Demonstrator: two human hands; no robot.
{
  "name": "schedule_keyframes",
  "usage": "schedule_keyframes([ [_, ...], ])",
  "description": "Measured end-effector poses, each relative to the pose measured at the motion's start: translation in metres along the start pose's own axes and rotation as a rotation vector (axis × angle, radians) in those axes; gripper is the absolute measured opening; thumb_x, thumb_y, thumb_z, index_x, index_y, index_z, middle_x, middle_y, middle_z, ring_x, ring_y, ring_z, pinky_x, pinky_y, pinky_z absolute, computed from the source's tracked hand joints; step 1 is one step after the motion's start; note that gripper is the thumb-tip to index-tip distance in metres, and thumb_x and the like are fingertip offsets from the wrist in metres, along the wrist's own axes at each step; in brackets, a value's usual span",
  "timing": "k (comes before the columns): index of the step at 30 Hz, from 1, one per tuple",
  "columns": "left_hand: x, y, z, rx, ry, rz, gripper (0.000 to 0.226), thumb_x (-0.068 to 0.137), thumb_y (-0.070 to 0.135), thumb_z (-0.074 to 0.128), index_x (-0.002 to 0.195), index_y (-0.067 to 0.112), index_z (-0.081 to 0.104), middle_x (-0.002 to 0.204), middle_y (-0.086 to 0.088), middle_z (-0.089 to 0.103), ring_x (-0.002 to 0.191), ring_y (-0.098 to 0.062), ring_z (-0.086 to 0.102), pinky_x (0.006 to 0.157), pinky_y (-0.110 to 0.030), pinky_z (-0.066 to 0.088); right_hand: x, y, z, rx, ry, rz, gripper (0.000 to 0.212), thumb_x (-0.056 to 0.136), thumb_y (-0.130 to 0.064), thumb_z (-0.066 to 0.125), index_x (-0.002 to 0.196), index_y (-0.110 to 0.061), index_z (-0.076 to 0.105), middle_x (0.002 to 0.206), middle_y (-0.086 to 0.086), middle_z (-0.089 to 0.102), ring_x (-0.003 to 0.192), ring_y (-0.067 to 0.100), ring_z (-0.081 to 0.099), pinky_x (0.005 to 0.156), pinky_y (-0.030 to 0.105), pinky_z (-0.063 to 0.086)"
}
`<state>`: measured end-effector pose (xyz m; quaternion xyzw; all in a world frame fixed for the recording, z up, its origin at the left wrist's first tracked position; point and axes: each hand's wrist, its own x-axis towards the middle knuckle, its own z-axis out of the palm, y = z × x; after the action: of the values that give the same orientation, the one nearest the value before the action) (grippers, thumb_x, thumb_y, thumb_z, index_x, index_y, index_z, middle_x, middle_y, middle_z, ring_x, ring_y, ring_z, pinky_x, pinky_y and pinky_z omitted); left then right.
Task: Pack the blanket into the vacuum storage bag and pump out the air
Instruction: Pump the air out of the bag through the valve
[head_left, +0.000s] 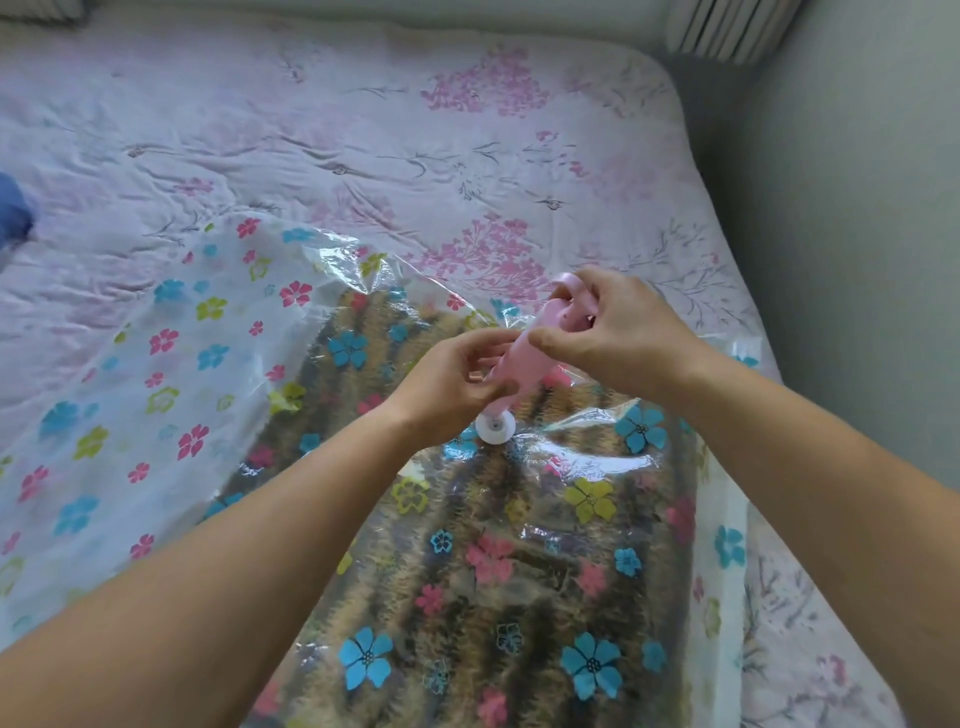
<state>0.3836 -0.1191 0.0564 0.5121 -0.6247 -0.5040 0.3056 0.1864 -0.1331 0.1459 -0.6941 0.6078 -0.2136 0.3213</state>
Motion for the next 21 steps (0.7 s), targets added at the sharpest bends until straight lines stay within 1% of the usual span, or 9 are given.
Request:
schedule_keyframes([
  [3,0.0,-0.004,-0.001,-0.018,0.041,0.014,0.046,0.089,0.007,0.079,0.128,0.03,0.069,0.12,0.004,0.075,0.117,-0.012,0.069,0.104,-0.035,0.055,0.003,-0.001,0.001,0.048,-0.024,-0.033,0.027,0.082,-0.037,0.079,0.102,-0.023,0.067,0.085,-0.01,0.068,0.077,0.007,0.065,0.075,0.032,0.055],
  [6,-0.002,-0.003,-0.002,-0.026,0.079,0.014,0.045,0.087,0.007,0.081,0.127,0.023,0.07,0.119,0.0,0.076,0.115,-0.014,0.069,0.102,-0.034,0.056,0.002,-0.003,0.002,0.1,-0.025,-0.07,0.034,0.082,-0.036,0.08,0.112,-0.026,0.07,0.091,-0.005,0.072,0.085,0.016,0.069,0.084,0.041,0.057],
  [9,-0.006,-0.002,-0.002,-0.032,0.085,0.026,0.043,0.086,0.008,0.083,0.123,0.027,0.071,0.115,0.001,0.076,0.107,-0.009,0.072,0.093,-0.023,0.057,0.005,-0.002,0.001,0.096,-0.01,-0.099,0.034,0.08,-0.041,0.081,0.108,-0.027,0.068,0.089,-0.009,0.07,0.075,0.008,0.065,0.074,0.031,0.055],
  [10,-0.008,-0.003,-0.001,-0.025,0.086,0.022,0.043,0.085,0.008,0.084,0.122,0.026,0.071,0.114,0.0,0.076,0.106,-0.009,0.072,0.093,-0.022,0.057,0.006,-0.001,0.001,0.076,-0.021,-0.104,0.033,0.08,-0.042,0.081,0.105,-0.026,0.067,0.087,-0.01,0.068,0.071,0.006,0.062,0.068,0.028,0.053],
  [13,-0.01,-0.007,0.002,-0.018,0.111,-0.012,0.042,0.084,0.01,0.086,0.121,0.022,0.07,0.113,-0.001,0.076,0.106,-0.013,0.072,0.097,-0.035,0.059,0.009,-0.001,0.004,0.04,-0.088,-0.131,0.026,0.08,-0.04,0.08,0.095,-0.024,0.064,0.08,-0.007,0.063,0.064,0.006,0.054,0.062,0.025,0.045],
  [15,-0.011,-0.01,0.004,-0.019,0.12,-0.027,0.041,0.082,0.013,0.087,0.117,0.024,0.068,0.111,0.0,0.076,0.105,-0.013,0.072,0.095,-0.041,0.06,0.01,-0.003,0.005,0.016,-0.124,-0.156,0.026,0.08,-0.038,0.08,0.096,-0.025,0.065,0.081,-0.008,0.062,0.065,0.006,0.053,0.061,0.022,0.043],
  [18,-0.012,-0.015,0.007,-0.003,0.145,-0.026,0.041,0.078,0.02,0.091,0.105,0.033,0.064,0.105,0.006,0.074,0.102,-0.014,0.072,0.093,-0.046,0.06,0.014,-0.007,0.001,-0.021,-0.182,-0.187,0.023,0.078,-0.033,0.079,0.095,-0.025,0.067,0.08,-0.01,0.063,0.064,0.003,0.055,0.057,0.021,0.045],
  [20,-0.013,-0.016,0.009,0.005,0.166,-0.021,0.042,0.073,0.03,0.092,0.1,0.035,0.061,0.101,0.01,0.074,0.1,-0.013,0.072,0.092,-0.046,0.059,0.017,-0.011,-0.001,-0.069,-0.216,-0.211,0.016,0.077,-0.029,0.075,0.087,-0.023,0.065,0.073,-0.008,0.06,0.059,0.006,0.05,0.052,0.024,0.042],
  [21,-0.013,-0.017,0.009,0.01,0.176,-0.02,0.043,0.07,0.036,0.091,0.099,0.035,0.06,0.1,0.011,0.073,0.1,-0.013,0.072,0.091,-0.046,0.059,0.018,-0.013,-0.001,-0.09,-0.23,-0.223,0.014,0.077,-0.028,0.074,0.082,-0.022,0.062,0.07,-0.008,0.056,0.056,0.006,0.046,0.05,0.022,0.038],
])
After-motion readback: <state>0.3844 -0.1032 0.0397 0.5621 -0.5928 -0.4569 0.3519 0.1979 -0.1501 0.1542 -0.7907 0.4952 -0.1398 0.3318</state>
